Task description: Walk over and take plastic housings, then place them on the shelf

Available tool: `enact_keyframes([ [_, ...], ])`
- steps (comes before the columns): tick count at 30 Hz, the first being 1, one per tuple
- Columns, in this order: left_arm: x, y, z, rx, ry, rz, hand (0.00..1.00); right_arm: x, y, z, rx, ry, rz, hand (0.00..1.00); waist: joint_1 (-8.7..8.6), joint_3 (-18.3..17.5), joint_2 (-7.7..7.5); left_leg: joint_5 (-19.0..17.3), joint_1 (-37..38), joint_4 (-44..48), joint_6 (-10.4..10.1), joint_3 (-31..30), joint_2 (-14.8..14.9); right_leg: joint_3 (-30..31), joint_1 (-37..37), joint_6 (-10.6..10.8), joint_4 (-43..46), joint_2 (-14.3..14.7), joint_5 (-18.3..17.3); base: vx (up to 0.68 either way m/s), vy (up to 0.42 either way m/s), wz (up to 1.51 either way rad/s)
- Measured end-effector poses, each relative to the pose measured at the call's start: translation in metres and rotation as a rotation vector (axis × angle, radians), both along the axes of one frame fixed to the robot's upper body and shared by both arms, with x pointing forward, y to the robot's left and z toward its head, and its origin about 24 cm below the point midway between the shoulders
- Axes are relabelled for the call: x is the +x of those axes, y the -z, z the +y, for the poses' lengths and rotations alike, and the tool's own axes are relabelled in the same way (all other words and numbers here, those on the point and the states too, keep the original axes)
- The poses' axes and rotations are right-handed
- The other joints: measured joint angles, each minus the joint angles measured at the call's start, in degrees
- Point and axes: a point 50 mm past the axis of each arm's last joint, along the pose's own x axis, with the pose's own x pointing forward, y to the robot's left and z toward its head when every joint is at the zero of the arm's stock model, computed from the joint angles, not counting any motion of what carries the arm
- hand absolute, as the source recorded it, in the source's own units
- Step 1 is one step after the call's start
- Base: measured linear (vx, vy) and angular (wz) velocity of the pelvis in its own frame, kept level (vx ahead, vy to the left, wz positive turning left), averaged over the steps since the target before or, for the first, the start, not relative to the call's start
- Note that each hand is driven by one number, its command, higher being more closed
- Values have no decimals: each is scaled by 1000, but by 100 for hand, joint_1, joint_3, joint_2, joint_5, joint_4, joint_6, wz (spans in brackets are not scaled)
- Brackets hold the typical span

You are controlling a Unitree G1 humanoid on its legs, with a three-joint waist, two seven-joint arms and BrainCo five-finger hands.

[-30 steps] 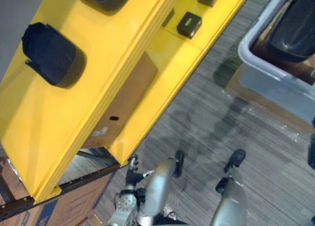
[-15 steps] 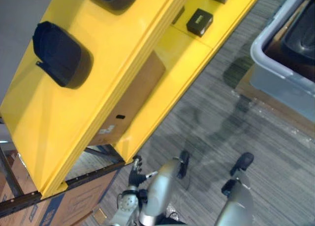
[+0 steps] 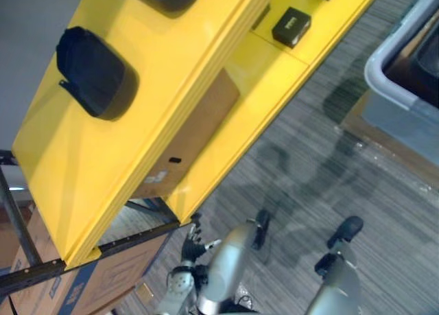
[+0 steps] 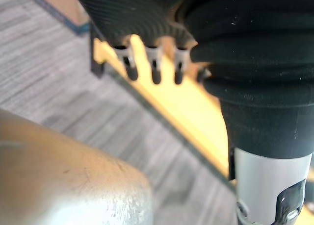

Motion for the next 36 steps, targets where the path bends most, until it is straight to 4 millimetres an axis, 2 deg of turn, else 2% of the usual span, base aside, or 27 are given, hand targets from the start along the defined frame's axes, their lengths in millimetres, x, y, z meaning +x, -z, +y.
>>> enact_keyframes([
  [6,0,0,0,0,-1,-1,0,-11,-1,-12,-12,34,62,100,10,-8,10,-4,-9,-6,-7,-15,14,-28,-12,-16,35,0,-49,-11,5,0],
  [19,0,0,-1,-13,-24,2,0,-14,12,-15,-15,114,128,100,69,-7,8,-17,77,-3,-33,-88,64,-123,12,-36,280,-10,-204,-18,11,2],
  [25,2,-7,-5,5,-9,-54,0,-12,18,-13,-8,135,144,100,55,5,-8,-22,125,24,-41,-107,90,-151,84,-64,295,8,-225,-39,20,1],
  [30,9,-35,-37,-82,81,-192,0,-1,31,-1,7,112,173,100,-121,76,-100,-80,125,188,-78,-161,141,-224,199,-66,302,52,-225,-51,49,2],
  [31,13,-45,-47,-102,111,-238,0,5,34,5,6,92,171,100,-185,134,-178,-102,133,237,-89,-156,187,-223,220,-72,306,92,-227,-46,31,-9],
  [34,28,-68,-55,-135,129,-334,0,11,35,13,33,69,138,100,-225,243,-323,-132,136,308,-113,-138,300,-211,224,-117,302,201,-219,-60,12,-14],
  [36,39,-81,-60,-151,141,-388,0,16,32,20,14,67,122,100,-293,271,-361,-132,137,324,-116,-124,343,-199,224,-124,289,242,-195,-65,1,-10],
])
